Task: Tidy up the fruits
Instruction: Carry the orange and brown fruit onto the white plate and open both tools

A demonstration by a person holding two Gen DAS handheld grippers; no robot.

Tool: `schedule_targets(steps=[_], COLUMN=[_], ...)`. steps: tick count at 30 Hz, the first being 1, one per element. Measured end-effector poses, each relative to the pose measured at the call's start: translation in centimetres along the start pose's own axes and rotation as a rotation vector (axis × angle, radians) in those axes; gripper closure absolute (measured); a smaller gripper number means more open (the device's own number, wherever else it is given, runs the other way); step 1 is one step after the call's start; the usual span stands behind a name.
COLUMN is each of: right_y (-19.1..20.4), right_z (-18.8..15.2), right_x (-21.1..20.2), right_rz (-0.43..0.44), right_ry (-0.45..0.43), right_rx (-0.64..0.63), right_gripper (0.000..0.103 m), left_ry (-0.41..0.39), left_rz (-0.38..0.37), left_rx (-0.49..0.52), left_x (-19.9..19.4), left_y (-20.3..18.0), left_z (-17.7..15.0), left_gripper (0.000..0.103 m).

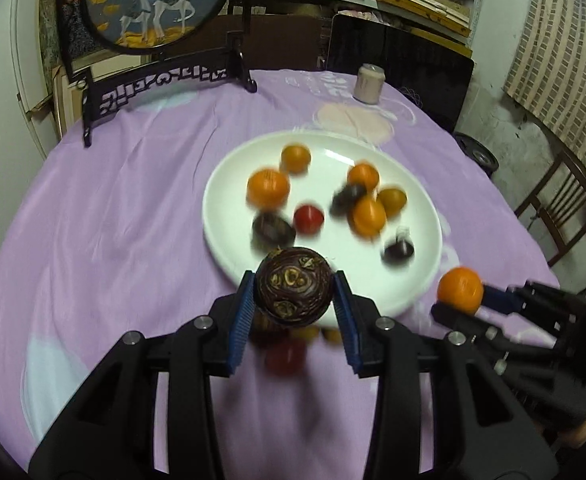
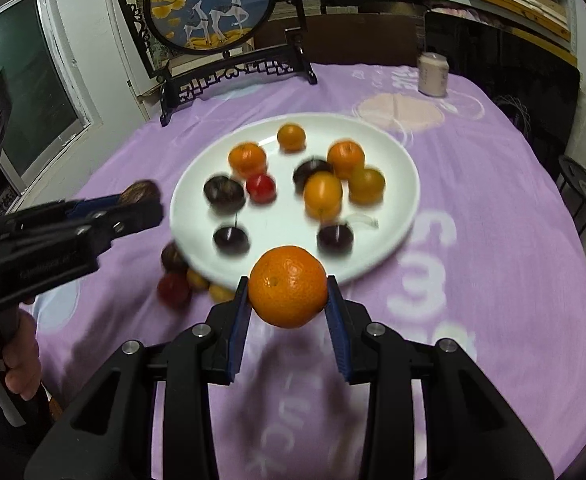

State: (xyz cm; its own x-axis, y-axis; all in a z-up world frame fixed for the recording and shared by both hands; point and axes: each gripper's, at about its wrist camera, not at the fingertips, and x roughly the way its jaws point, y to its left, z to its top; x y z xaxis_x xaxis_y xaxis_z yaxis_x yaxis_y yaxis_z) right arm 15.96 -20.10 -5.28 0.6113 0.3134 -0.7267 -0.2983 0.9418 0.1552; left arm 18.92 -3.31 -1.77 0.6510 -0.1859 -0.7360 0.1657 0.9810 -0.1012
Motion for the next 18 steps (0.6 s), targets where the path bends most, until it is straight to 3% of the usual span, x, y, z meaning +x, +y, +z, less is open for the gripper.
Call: schedule_targets(steps=[7,11,18], right_y=[-2.8,-3.8,-4.1], right_z=[4.6,4.9,5.3], right_x=[3.6,5.1,6.0], right_rz=[-0.099,-0.077,-0.065], right_ry=[-0.008,0.013,0.028], right_rx=[0.024,0.042,0.052], right_gripper=[0.066,0.066,0.066], left_ry=[0.043,0.079,0.091], left_rz=[0.02,0.014,0.006], left_rx=[0.004,-0.01,-0.016], left_x=[5.7,8.4,9.7], left_y=[-1.3,-1.4,-1.4], left_z=[5.8,6.5,6.6], left_gripper=[0.063,0.063,0.063])
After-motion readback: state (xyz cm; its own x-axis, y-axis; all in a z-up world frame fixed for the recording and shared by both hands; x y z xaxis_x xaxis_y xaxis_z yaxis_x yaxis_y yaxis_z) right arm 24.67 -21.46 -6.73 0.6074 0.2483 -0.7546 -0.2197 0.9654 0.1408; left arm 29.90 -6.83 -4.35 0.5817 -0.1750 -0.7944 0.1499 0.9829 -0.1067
